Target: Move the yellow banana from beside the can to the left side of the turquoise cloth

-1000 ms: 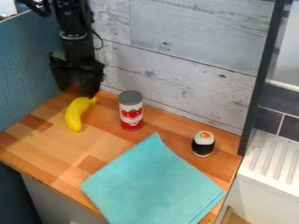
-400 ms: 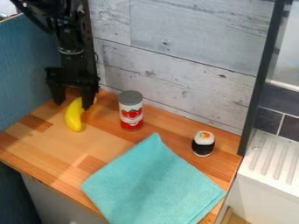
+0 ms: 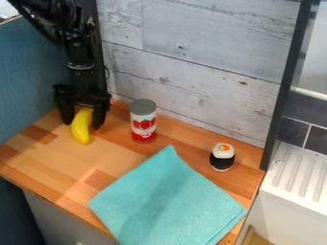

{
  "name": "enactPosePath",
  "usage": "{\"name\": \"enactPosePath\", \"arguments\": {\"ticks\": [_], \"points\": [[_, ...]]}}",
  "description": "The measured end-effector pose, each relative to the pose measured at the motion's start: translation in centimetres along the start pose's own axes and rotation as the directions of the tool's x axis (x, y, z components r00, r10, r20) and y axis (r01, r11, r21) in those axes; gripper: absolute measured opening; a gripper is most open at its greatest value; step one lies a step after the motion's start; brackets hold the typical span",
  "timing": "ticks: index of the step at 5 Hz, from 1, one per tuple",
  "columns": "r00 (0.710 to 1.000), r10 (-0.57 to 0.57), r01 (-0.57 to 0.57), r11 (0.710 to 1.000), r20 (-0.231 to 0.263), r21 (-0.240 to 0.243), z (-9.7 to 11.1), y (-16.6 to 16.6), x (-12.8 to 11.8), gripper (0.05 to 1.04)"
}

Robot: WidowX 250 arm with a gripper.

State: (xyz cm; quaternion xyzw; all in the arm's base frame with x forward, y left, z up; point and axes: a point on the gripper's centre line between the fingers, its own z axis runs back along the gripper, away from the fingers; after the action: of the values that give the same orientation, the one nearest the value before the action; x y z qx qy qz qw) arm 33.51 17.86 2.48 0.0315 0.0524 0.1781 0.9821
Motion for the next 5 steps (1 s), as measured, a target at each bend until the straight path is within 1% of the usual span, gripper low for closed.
{"name": "enactPosePath", "arguments": {"ticks": [1, 2, 3, 4, 5], "points": [[1.000, -0.004, 0.004, 0.999, -0.008, -0.032, -0.9, 0.0, 0.1, 0.694], [1.000, -0.007, 0.007, 0.999, 0.001, -0.032, -0.8, 0.3, 0.2, 0.610], [0.999, -0.041, 0.041, 0.999, 0.005, -0.031, 0.4, 0.3, -0.4, 0.610], [0.998, -0.055, 0.055, 0.998, -0.008, -0.004, 2.0, 0.7, -2.5, 0.610], [0.992, -0.100, 0.100, 0.995, -0.074, -0.005, 2.4, 0.5, -5.7, 0.611]]}}
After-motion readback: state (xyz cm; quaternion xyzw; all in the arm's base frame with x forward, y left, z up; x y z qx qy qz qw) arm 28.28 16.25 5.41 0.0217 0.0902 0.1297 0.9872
